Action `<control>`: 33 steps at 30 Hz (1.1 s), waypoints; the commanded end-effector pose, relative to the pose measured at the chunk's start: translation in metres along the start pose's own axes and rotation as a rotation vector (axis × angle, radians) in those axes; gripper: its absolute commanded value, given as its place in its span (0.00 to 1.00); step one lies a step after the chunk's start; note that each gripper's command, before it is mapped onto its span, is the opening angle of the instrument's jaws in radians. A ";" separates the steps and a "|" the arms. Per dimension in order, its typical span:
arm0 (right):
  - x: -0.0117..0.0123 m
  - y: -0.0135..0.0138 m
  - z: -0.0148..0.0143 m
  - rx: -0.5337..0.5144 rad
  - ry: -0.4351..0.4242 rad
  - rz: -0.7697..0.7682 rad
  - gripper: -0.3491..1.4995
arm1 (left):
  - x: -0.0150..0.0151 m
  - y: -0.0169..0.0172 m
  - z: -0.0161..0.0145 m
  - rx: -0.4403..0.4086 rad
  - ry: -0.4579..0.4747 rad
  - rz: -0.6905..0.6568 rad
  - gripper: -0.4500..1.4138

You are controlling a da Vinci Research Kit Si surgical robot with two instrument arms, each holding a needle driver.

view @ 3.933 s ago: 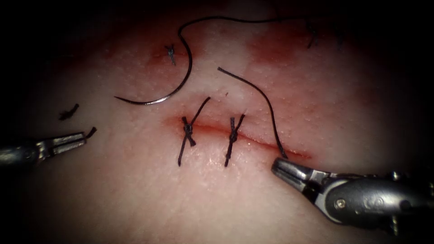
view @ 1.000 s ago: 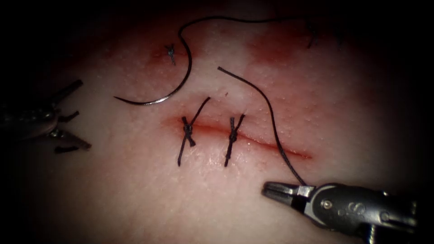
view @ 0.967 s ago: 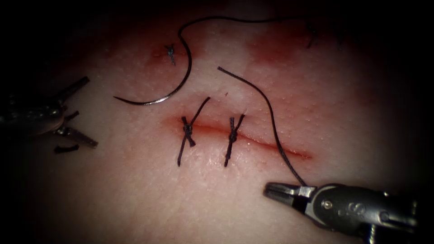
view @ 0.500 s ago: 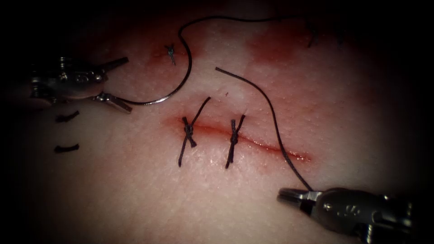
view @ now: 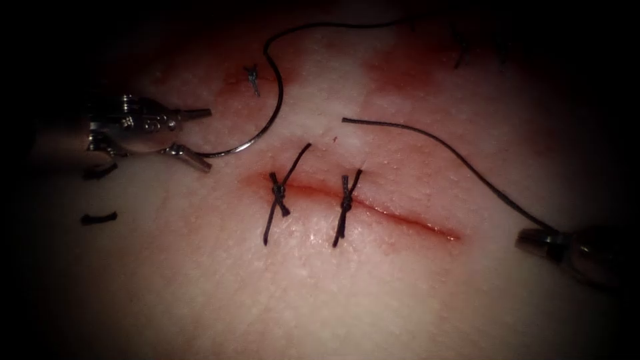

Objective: Wound Closure

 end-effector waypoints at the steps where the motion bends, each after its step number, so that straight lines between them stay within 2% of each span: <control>1: -0.0012 0.0021 -0.0003 -0.034 0.001 0.024 0.23 | 0.0001 0.0000 0.0010 -0.003 -0.004 0.003 0.42; 5: -0.0024 0.0056 -0.0023 -0.113 -0.002 0.041 0.35 | 0.0001 0.0003 0.0013 -0.022 -0.019 0.007 0.21; 7: -0.0025 0.0066 -0.0031 -0.145 0.014 0.062 0.60 | 0.0001 0.0004 0.0013 -0.028 -0.018 0.008 0.08; 8: -0.0024 0.0067 -0.0034 -0.156 0.030 0.080 0.68 | 0.0001 0.0004 0.0013 -0.030 -0.016 0.002 0.00; 9: -0.0020 0.0065 -0.0039 -0.144 0.089 0.122 0.74 | 0.0001 0.0004 0.0013 -0.031 -0.015 -0.003 0.00; 10: -0.0020 0.0065 -0.0039 -0.144 0.089 0.122 0.74 | 0.0001 0.0004 0.0013 -0.031 -0.015 -0.003 0.00; 13: -0.0008 0.0054 -0.0043 -0.093 0.168 0.175 0.75 | 0.0004 0.0003 0.0010 -0.029 -0.008 -0.006 0.00; 18: 0.0021 0.0032 -0.0048 0.049 0.292 0.295 0.84 | 0.0020 -0.0002 -0.0004 0.054 0.029 -0.009 0.00; 19: 0.0036 0.0022 -0.0053 0.105 0.329 0.364 0.87 | 0.0029 -0.0003 -0.0012 0.087 0.045 -0.003 0.00; 20: 0.0036 0.0022 -0.0053 0.105 0.329 0.364 0.87 | 0.0029 -0.0003 -0.0012 0.087 0.045 -0.003 0.00; 23: 0.0056 0.0010 -0.0062 0.172 0.377 0.481 0.91 | 0.0049 -0.0002 -0.0026 0.134 0.068 0.003 0.00; 26: 0.0072 0.0005 -0.0076 0.211 0.423 0.551 0.83 | 0.0071 0.0001 -0.0039 0.176 0.092 0.022 0.00; 28: 0.0081 0.0004 -0.0082 0.216 0.453 0.586 0.83 | 0.0087 0.0005 -0.0045 0.202 0.100 0.038 0.00; 31: 0.0101 0.0004 -0.0089 0.231 0.509 0.738 0.90 | 0.0116 0.0022 -0.0048 0.251 0.108 0.053 0.00; 33: 0.0106 0.0005 -0.0089 0.234 0.515 0.768 0.90 | 0.0124 0.0029 -0.0047 0.263 0.109 0.045 0.00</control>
